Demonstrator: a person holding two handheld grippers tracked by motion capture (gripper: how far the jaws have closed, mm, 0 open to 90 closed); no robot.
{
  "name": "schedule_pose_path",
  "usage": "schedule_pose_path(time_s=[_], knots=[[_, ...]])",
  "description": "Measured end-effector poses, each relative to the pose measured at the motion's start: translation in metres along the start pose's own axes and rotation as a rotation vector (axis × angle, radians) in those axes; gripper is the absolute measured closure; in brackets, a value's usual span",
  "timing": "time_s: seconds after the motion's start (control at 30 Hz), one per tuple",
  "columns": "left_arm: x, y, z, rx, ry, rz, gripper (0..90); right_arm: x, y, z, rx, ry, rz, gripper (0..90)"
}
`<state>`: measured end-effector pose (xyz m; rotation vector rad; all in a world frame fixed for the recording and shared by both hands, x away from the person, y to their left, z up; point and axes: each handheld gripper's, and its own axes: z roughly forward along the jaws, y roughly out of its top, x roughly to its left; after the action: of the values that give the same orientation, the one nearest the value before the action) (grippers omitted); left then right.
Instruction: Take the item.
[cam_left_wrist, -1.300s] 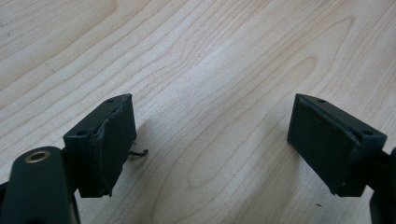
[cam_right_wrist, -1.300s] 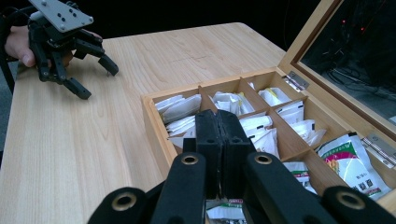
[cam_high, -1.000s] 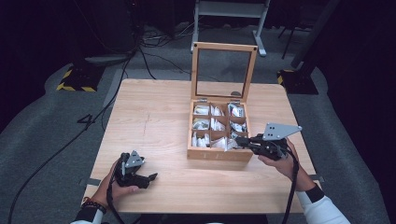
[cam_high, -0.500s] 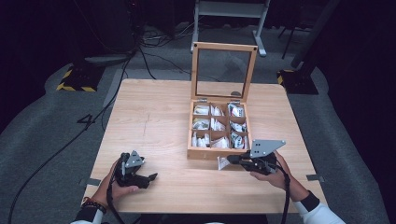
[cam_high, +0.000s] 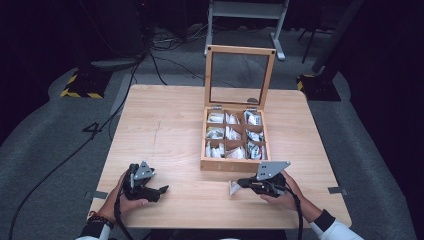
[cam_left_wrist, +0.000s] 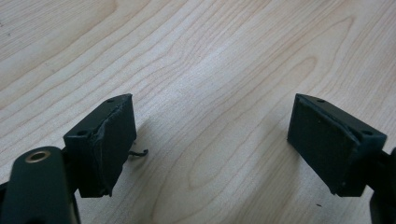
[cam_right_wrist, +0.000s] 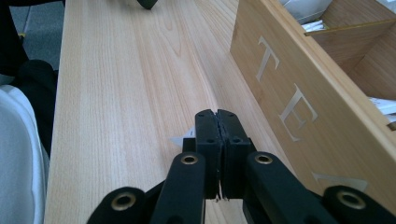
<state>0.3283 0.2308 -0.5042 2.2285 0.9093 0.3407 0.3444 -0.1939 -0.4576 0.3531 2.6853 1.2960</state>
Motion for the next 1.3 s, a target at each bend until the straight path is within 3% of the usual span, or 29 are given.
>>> schedule_pose_path(time_s=[0.3,0.53,0.93,1.3], knots=[[0.0,0.0,0.0,0.0,0.003,-0.001,16.0,0.004,-0.009,0.007,0.012,0.026,0.005,88.0],[-0.001,0.0,0.0,0.001,0.005,0.0,16.0,0.004,-0.013,0.01,0.022,0.023,0.019,86.9],[-0.002,0.0,0.0,0.0,0.006,0.0,16.0,0.001,-0.025,0.011,0.092,0.005,0.029,81.0],[-0.005,0.001,0.0,0.001,0.011,-0.004,16.0,0.002,-0.027,0.011,0.099,-0.016,0.017,76.6]])
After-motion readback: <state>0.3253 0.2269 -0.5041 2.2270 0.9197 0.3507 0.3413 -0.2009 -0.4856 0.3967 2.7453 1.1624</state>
